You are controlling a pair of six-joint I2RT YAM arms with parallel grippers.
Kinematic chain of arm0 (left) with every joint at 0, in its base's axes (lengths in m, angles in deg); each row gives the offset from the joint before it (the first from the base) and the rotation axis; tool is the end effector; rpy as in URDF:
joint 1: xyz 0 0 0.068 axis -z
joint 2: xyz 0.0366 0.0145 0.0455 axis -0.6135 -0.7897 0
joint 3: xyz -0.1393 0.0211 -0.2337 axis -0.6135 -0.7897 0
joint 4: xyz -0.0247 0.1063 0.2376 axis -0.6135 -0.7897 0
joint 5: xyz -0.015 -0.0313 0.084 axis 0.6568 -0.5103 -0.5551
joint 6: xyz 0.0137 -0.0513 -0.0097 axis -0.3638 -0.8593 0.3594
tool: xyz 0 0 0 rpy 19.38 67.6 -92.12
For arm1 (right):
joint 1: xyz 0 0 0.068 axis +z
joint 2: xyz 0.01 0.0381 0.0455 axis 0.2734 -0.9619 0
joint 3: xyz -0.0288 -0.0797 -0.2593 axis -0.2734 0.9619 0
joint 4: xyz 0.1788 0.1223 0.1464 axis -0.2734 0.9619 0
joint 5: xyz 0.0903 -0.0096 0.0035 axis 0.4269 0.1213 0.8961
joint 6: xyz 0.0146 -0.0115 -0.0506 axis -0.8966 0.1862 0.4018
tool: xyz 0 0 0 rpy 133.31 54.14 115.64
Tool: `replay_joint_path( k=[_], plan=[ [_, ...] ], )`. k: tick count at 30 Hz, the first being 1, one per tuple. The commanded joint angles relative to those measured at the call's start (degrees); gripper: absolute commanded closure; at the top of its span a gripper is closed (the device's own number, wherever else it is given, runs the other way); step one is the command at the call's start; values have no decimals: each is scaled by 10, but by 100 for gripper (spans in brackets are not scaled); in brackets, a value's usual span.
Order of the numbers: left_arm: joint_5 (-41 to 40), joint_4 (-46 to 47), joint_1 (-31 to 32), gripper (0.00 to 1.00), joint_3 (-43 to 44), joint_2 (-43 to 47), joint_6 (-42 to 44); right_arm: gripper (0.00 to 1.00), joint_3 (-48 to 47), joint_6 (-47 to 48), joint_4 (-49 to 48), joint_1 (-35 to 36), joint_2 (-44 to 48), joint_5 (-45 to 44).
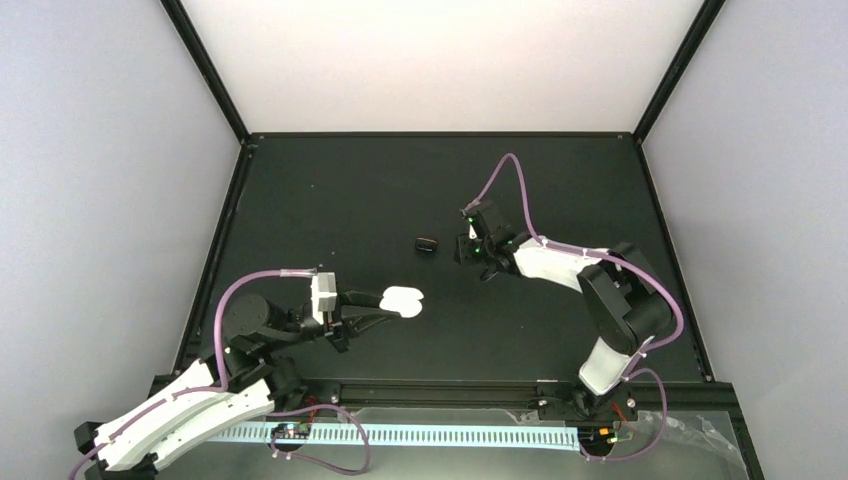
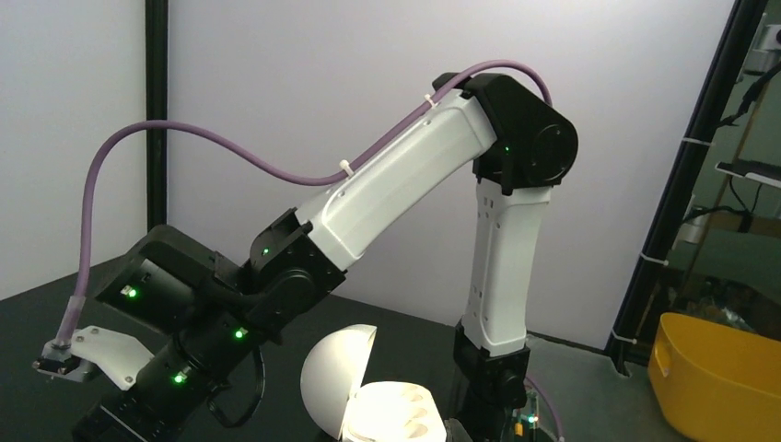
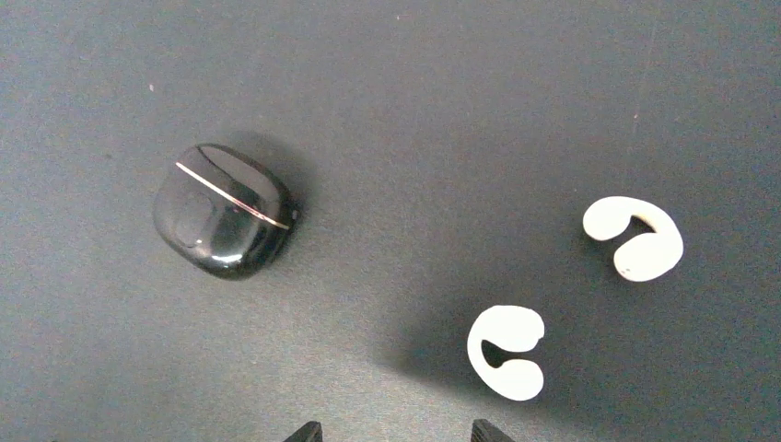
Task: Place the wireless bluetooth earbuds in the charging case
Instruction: Pick up the earbud from the center of the board.
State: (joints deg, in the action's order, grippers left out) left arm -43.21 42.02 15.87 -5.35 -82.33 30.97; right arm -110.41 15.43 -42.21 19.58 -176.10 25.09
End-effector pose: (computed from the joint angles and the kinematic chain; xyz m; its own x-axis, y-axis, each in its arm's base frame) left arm 0.0555 -0.0973 0.3181 -0.1392 -0.2113 -0.9675 0.9579 0.2189 -0.1857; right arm 0.2773 0.1974 0.1650 -0.8053 -0.0705 -0.5887 -0.2739 0.9248 0.2640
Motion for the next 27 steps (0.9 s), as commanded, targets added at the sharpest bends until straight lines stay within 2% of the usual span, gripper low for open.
replay_joint_path(
  k=[1, 10, 27],
  plan=[
    [2, 1, 3, 98, 1, -9, 16, 59, -18, 9, -7, -4, -13, -9],
    [1, 2, 3, 98, -2, -13, 21, 59, -29, 7, -21, -4, -18, -5],
    [4, 10, 2, 98, -3, -26, 31, 62, -58, 7, 9, -8, -69, -58]
  ],
)
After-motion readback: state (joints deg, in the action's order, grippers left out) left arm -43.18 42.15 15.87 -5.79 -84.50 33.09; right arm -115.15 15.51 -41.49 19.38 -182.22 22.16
